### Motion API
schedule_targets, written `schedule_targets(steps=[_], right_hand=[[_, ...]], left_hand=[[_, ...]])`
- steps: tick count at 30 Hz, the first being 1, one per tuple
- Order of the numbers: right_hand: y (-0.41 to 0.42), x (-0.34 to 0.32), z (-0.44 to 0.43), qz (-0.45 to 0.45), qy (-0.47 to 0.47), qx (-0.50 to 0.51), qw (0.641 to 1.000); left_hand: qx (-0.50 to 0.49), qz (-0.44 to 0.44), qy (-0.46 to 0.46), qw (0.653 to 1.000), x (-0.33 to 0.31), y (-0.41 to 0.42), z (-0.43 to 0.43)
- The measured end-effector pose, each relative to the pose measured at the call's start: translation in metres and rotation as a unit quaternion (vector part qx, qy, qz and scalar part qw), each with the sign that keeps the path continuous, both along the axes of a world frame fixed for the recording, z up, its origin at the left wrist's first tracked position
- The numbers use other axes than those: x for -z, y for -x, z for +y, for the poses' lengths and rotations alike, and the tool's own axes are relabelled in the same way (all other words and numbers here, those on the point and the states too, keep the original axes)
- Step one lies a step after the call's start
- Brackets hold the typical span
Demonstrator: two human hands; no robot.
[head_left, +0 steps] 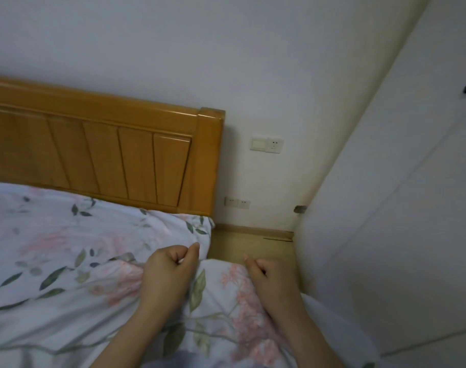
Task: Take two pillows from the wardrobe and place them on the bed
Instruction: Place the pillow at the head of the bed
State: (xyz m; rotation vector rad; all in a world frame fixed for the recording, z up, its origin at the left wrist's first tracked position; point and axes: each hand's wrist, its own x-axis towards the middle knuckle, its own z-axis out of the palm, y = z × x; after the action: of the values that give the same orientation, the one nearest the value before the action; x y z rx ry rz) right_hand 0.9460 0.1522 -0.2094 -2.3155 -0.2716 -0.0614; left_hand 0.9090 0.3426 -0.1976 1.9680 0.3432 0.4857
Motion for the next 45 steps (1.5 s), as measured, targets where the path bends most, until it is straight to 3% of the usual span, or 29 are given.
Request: schedule_targets(steps=[11,25,36,45], right_hand=[[-0.104,0.016,0.086,0.057,0.011,-0.141,0.988],[-0.251,0.02,0.157,0.067,0.013,-0.317,0.946],[-0.29,0.043,0.254,0.103,0.063,-0.361,0.925],[-0.311,0.076,0.31,0.152,0.078,-0.336,0.926]], left_hand=[[-0.151,0.026,0.044,0.987,0.018,-0.047,0.065],[-0.29,0.114,-0.049,0.949,0.036,-0.147,0.11],[-0.326,0.195,-0.054,0.923,0.067,-0.178,0.197],[-0.315,0.237,-0.07,0.916,0.103,-0.212,0.26]])
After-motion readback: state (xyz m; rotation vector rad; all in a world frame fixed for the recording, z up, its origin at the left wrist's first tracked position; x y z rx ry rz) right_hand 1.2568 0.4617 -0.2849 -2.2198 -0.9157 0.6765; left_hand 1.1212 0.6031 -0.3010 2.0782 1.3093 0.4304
